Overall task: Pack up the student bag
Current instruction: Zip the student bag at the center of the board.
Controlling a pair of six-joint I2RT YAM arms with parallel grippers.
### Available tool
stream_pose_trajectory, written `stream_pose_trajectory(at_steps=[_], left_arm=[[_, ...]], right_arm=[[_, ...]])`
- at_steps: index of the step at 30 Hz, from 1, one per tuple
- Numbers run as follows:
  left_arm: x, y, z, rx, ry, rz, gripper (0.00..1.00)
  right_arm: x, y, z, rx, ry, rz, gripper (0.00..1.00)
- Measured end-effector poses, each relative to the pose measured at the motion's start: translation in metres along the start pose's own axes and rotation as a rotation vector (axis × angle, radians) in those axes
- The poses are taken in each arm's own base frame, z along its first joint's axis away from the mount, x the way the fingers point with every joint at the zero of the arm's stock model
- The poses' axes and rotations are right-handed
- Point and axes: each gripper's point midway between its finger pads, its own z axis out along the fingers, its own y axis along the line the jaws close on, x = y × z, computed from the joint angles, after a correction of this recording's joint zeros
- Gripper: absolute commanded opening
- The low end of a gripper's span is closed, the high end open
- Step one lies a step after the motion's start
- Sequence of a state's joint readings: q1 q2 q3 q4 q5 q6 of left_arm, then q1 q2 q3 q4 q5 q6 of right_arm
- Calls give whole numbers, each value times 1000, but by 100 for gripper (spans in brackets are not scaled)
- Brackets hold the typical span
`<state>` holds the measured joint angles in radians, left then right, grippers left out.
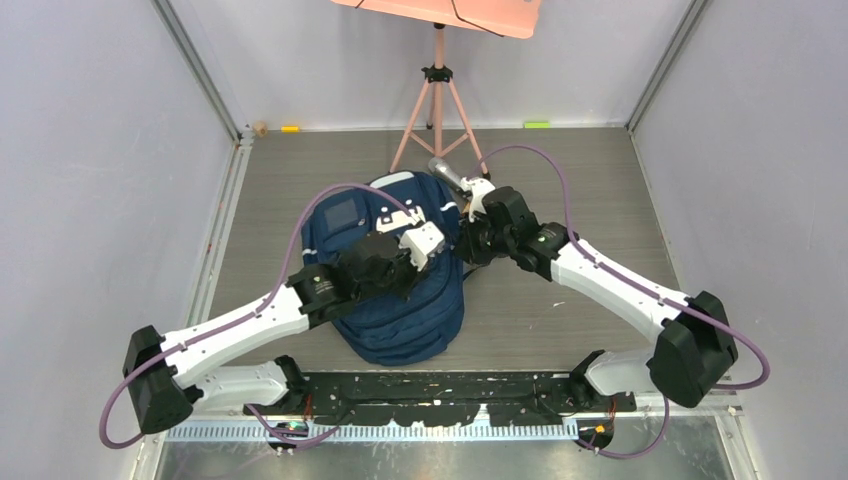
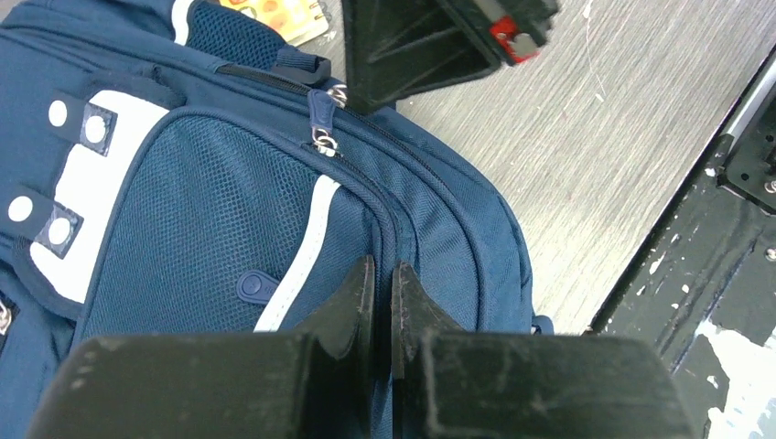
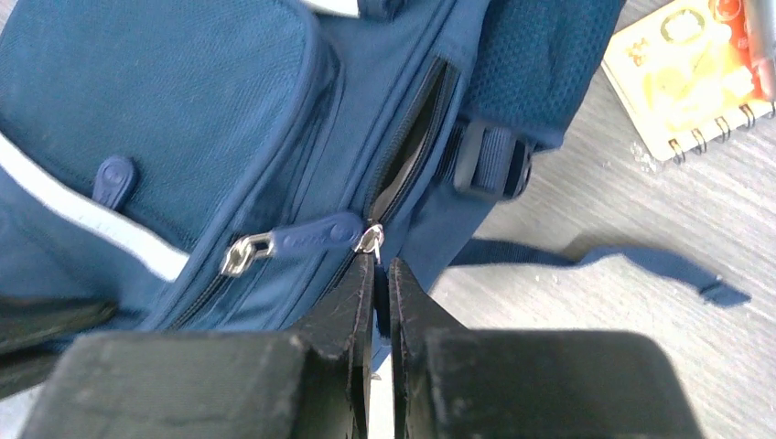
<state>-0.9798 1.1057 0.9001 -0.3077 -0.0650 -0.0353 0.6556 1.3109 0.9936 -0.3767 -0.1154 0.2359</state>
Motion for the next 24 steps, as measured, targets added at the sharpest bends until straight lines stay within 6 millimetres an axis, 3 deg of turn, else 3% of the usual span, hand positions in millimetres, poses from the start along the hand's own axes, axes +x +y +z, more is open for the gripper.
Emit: stream_pose_trajectory(at_steps=[12, 24], left_arm=[[14, 0, -16, -5, 38, -45, 0], [18, 4, -17, -34, 50, -54, 0]], right_arm=[[-20, -16, 46, 25, -65, 5, 0], [-24, -17, 71, -53, -13, 15, 0]])
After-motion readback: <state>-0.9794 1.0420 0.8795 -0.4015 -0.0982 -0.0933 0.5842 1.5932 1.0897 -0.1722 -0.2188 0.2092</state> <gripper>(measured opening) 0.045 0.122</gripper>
